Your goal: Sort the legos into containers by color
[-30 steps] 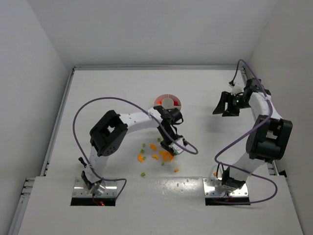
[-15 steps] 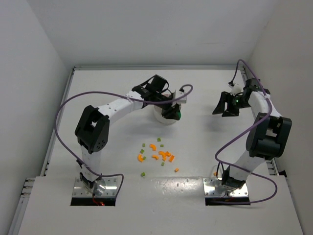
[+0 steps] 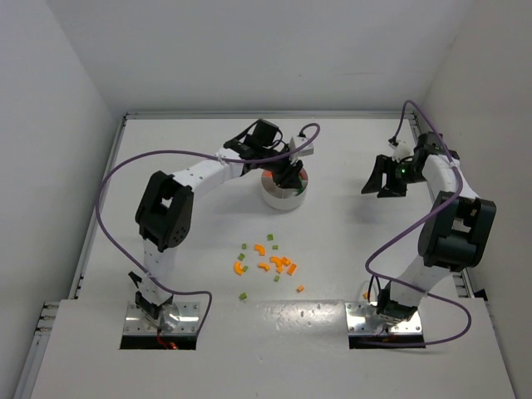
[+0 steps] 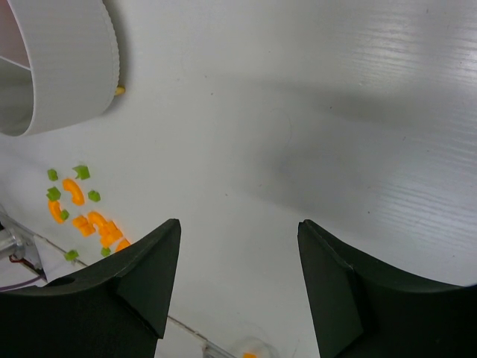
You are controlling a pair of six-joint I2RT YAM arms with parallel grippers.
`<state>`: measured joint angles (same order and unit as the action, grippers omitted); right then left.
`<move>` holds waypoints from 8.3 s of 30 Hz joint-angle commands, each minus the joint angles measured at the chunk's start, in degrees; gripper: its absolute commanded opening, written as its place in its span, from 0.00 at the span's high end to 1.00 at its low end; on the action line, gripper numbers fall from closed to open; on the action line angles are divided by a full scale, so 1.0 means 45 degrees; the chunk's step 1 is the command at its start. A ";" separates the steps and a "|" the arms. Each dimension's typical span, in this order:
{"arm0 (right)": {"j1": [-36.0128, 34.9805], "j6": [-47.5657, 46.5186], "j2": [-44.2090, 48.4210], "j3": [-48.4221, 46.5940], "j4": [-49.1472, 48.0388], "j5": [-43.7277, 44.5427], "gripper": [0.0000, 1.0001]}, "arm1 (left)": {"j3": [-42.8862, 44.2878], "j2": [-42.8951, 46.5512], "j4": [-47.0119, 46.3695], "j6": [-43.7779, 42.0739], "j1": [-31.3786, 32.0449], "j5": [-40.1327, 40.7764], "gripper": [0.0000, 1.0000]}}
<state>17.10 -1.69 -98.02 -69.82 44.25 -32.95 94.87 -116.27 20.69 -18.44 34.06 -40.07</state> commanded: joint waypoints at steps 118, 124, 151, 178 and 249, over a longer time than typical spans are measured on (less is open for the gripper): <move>-1.3117 -0.7866 -0.3785 -0.1281 -0.2177 0.2810 0.48 | -0.6688 0.9647 0.2141 0.3745 -0.6515 0.4335 0.09; -1.3371 -0.7866 -0.4039 -0.1397 -0.2294 0.2810 0.48 | -0.6805 0.9529 0.2141 0.3628 -0.6515 0.4335 0.09; -1.3527 -0.7495 -0.1815 -0.1828 -0.1669 0.2363 0.89 | -0.6766 0.9159 0.1731 0.4134 -0.6515 0.4413 0.09; -1.1868 -0.6635 -0.3394 -0.6613 -0.0693 0.3746 0.92 | -0.5828 0.8397 0.1204 0.4663 -0.6515 0.4042 0.09; -1.2490 -0.5798 -0.1656 -0.0931 -0.2331 0.3511 0.51 | -0.8504 1.1774 -0.0476 0.6109 -0.6691 0.5273 0.08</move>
<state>-37.15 -31.27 -106.65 -76.05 39.48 -20.16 55.24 -65.43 17.02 7.40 4.80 -16.29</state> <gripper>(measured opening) 0.500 0.917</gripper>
